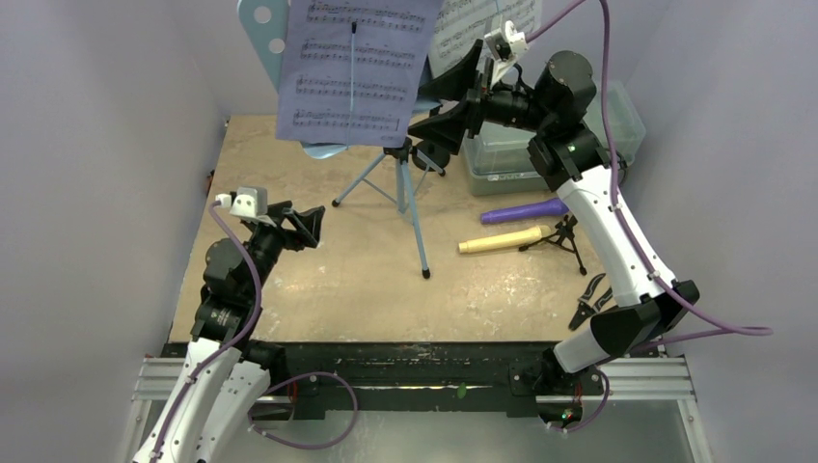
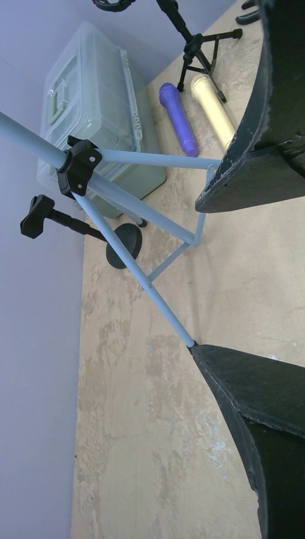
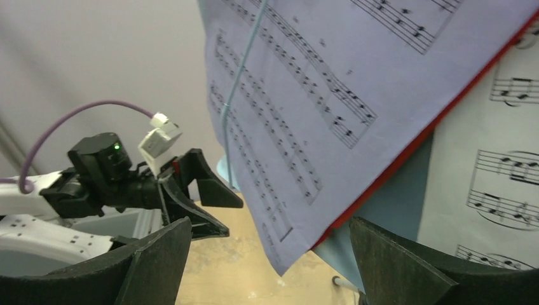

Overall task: Pack up the instrument practice props
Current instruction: Pick up the sheet music from the music stand.

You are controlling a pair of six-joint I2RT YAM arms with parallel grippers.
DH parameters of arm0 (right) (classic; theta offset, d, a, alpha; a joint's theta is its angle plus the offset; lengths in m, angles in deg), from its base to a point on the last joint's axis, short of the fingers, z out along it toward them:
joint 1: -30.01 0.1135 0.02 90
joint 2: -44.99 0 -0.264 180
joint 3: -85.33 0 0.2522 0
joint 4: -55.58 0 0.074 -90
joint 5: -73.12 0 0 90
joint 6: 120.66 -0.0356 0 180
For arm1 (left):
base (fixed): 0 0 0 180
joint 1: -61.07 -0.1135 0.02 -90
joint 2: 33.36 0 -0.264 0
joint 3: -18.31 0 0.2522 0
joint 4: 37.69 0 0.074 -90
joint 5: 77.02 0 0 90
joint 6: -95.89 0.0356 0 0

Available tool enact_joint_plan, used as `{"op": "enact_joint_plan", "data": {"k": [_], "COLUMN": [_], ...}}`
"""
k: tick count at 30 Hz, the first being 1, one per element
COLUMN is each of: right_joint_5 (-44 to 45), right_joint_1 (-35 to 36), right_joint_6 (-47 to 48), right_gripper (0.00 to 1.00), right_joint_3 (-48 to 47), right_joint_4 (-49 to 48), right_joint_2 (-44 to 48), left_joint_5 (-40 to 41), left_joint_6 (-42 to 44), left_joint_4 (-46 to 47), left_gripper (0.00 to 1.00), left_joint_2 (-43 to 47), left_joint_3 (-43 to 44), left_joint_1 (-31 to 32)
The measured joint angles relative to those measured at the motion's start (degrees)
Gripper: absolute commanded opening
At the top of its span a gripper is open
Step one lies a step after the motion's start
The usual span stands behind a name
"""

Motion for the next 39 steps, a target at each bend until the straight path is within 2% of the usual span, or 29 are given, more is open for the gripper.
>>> {"op": "enact_joint_plan", "data": {"k": [7,11,21,26,34,39], "right_joint_5": [3.5,2.73,-7.52,-9.31,-8.13,-5.38], "right_joint_1": [0.0,0.0,0.11,0.13,0.15,0.22], "right_joint_6": [2.73,2.36,-8.63,-15.54,-18.23,-17.49], "right_gripper": [0.97,0.92,0.89,0.86,0.82,0.75], "right_joint_3": [0.0,0.02,1.09,2.84,2.91,1.73], "right_joint_4": [4.09,4.02,-10.25,-17.51,-19.41,-18.16], "right_joint_2": [0.0,0.0,-0.04,-0.04,-0.09,-1.05], "left_joint_5": [-0.02,-0.02,-0.02,-0.02,-0.02,-0.02], "left_joint_6": [0.0,0.0,0.0,0.0,0.0,0.0], "left_joint_4": [-0.02,-0.02,0.0,-0.02,-0.02,-0.02], "left_gripper": [0.75,0.75,0.75,0.75,0.75,0.75], "left_joint_2": [0.24,0.24,0.24,0.22,0.2,0.0], "left_joint_3": [0.0,0.0,0.0,0.0,-0.02,0.0], "left_joint_1": [0.0,0.0,0.0,0.0,0.0,0.0]}}
